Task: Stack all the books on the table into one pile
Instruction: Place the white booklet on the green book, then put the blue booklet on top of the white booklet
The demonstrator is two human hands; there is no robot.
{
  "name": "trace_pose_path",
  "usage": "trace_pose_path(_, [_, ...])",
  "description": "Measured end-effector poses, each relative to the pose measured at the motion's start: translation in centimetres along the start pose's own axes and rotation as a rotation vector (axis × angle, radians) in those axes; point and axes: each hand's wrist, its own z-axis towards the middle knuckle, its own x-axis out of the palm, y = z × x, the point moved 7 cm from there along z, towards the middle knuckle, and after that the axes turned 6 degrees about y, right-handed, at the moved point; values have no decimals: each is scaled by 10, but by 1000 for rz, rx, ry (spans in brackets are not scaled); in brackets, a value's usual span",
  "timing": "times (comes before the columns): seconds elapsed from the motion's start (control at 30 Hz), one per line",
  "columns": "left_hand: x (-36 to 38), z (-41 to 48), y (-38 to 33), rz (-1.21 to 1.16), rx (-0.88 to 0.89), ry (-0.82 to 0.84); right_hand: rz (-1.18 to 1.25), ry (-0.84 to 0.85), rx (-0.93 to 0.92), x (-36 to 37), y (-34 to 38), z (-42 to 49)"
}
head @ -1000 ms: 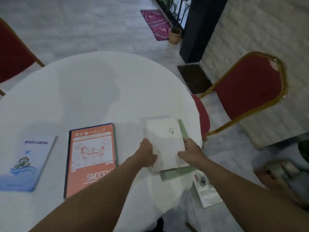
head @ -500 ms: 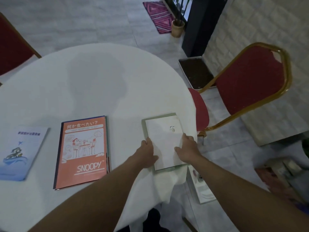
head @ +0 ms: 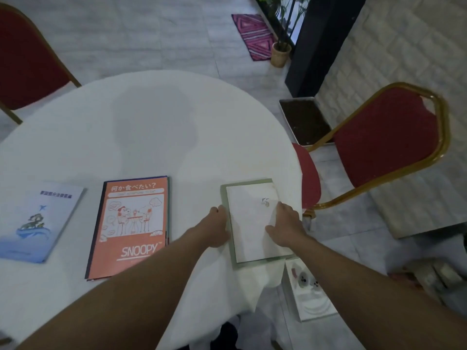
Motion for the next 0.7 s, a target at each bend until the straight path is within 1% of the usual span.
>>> trace_pose_path(0.07, [-16,-4,9,29,3,-60,-6,-13,-65,-4,14,2])
trace_pose_path(0.2, [-44,-22,38,81,-11,-181,-25,20,-157,-4,58,8])
trace_pose_path(0.33, [-68,-43,80,139,-79,-263,-63,28,-257,3,113,11])
trace_pose_path(0.5, [-86,-70,142,91,-174,-296,-100,40,-375,22,183,11])
trace_pose_path(0.7, [-105,-101,223,-5,-270,-362,-174,116,-491,59,267,6])
